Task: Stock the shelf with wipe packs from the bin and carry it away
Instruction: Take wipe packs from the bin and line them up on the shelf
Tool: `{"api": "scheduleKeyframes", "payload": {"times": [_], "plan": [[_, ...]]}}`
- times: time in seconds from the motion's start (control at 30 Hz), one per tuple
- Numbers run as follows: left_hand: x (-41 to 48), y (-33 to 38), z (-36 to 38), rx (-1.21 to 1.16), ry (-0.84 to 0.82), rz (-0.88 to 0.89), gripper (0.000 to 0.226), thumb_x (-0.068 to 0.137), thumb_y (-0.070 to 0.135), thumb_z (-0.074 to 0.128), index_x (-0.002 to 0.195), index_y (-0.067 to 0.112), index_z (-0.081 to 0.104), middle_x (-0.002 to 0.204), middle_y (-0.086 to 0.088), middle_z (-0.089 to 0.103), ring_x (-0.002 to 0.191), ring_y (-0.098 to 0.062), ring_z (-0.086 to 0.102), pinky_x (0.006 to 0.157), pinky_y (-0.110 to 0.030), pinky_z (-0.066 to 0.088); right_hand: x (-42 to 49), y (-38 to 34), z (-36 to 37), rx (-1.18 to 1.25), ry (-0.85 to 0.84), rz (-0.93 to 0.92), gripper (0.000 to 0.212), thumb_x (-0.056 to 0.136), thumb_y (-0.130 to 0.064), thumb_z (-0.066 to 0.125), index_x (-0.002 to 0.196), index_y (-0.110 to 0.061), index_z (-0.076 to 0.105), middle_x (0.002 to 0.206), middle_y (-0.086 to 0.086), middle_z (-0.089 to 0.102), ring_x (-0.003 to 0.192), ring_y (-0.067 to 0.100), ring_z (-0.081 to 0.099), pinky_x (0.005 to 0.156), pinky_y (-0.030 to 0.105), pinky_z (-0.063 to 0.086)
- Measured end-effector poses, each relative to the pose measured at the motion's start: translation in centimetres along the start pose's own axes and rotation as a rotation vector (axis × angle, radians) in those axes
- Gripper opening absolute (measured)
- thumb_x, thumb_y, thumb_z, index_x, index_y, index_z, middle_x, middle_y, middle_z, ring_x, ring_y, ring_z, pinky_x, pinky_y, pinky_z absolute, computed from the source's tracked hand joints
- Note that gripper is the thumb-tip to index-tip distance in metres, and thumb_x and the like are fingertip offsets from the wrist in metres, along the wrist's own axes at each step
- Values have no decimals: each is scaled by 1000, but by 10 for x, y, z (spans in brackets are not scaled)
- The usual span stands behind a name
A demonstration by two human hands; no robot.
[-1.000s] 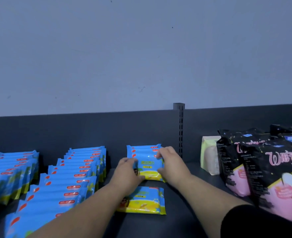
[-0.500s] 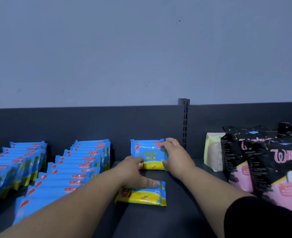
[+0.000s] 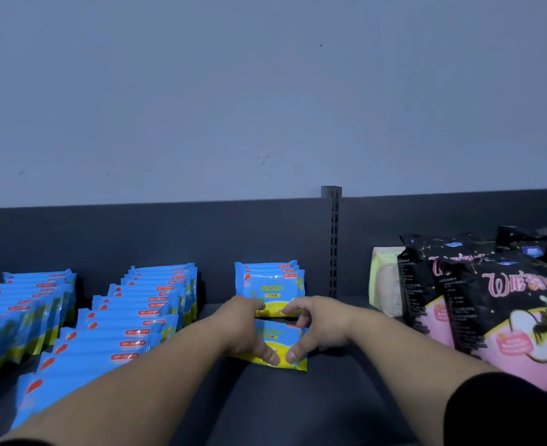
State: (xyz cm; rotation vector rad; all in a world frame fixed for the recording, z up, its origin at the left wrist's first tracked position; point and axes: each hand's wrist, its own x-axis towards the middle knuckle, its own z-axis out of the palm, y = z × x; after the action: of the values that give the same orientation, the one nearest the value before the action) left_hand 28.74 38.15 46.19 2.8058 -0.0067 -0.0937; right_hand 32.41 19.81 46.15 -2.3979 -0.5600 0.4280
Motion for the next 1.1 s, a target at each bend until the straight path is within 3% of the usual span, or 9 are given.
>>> {"api": "scheduleKeyframes", "payload": {"times": [0.1, 0.2, 0.3, 0.43, 0.6, 0.77, 0.93, 1.1], "plan": [[0, -1, 6, -103, 89, 49, 120, 54, 43, 90, 150, 24, 21, 149, 3, 22, 134, -15, 35, 105, -22, 33, 0, 0, -4, -89, 76, -34, 88, 58, -31, 91, 133, -34, 46, 105, -12, 48, 102, 7, 52, 86, 19, 44], [1, -1, 13, -168, 193, 83, 119, 56, 40, 90, 150, 28, 18, 155, 2, 4, 138, -14, 29, 107, -22, 31, 4, 1, -5, -180, 184, -96, 90, 55, -31, 92, 131, -39, 44, 107, -13, 44, 101, 8, 48, 88, 22, 42], [6, 1, 19, -147, 315, 114, 103, 68, 31, 82, 149, 32, 19, 156, 0, -6, 137, -19, 32, 107, -27, 36, 10, -2, -1, -326, 345, -181, 86, 59, -28, 88, 130, -42, 40, 116, -11, 38, 109, 12, 47, 91, 32, 47], [10, 1, 20, -54, 316, 123, 88, 81, 15, 64, 149, 37, 14, 157, -3, -17, 132, -20, 41, 99, -25, 41, 20, -7, 7, -685, 513, -165, 66, 77, -17, 73, 129, -32, 36, 127, -1, 31, 101, 21, 42, 72, 33, 46], [8, -2, 18, 8, 256, 117, 80, 85, 18, 61, 149, 38, 17, 156, -2, -24, 129, -21, 45, 97, -22, 41, 32, -6, 13, -745, 537, -92, 54, 82, -1, 57, 124, -24, 33, 137, 8, 22, 85, 25, 41, 61, 35, 38], [-2, -4, 13, 10, 234, 105, 74, 89, 35, 60, 149, 37, 16, 157, -3, -21, 134, -22, 38, 106, -27, 36, 21, -2, 15, -759, 566, -32, 57, 83, -13, 62, 128, -28, 31, 144, 5, 18, 91, 28, 50, 62, 34, 40], [-19, 0, 8, 84, 231, 140, 76, 91, 47, 53, 151, 35, 9, 159, -2, -11, 142, -28, 18, 112, -37, 30, -20, -10, 17, -702, 586, 67, 71, 87, -38, 63, 144, -32, 21, 151, 1, 12, 118, 29, 45, 85, 39, 49], [-43, -5, 9, 140, 223, 221, 74, 91, 54, 47, 151, 36, 7, 160, -1, -10, 144, -32, 8, 110, -45, 32, -74, -22, 38, -688, 669, 174, 70, 86, -49, 60, 144, -32, 24, 154, -2, 15, 129, 25, 39, 94, 36, 44]]}}
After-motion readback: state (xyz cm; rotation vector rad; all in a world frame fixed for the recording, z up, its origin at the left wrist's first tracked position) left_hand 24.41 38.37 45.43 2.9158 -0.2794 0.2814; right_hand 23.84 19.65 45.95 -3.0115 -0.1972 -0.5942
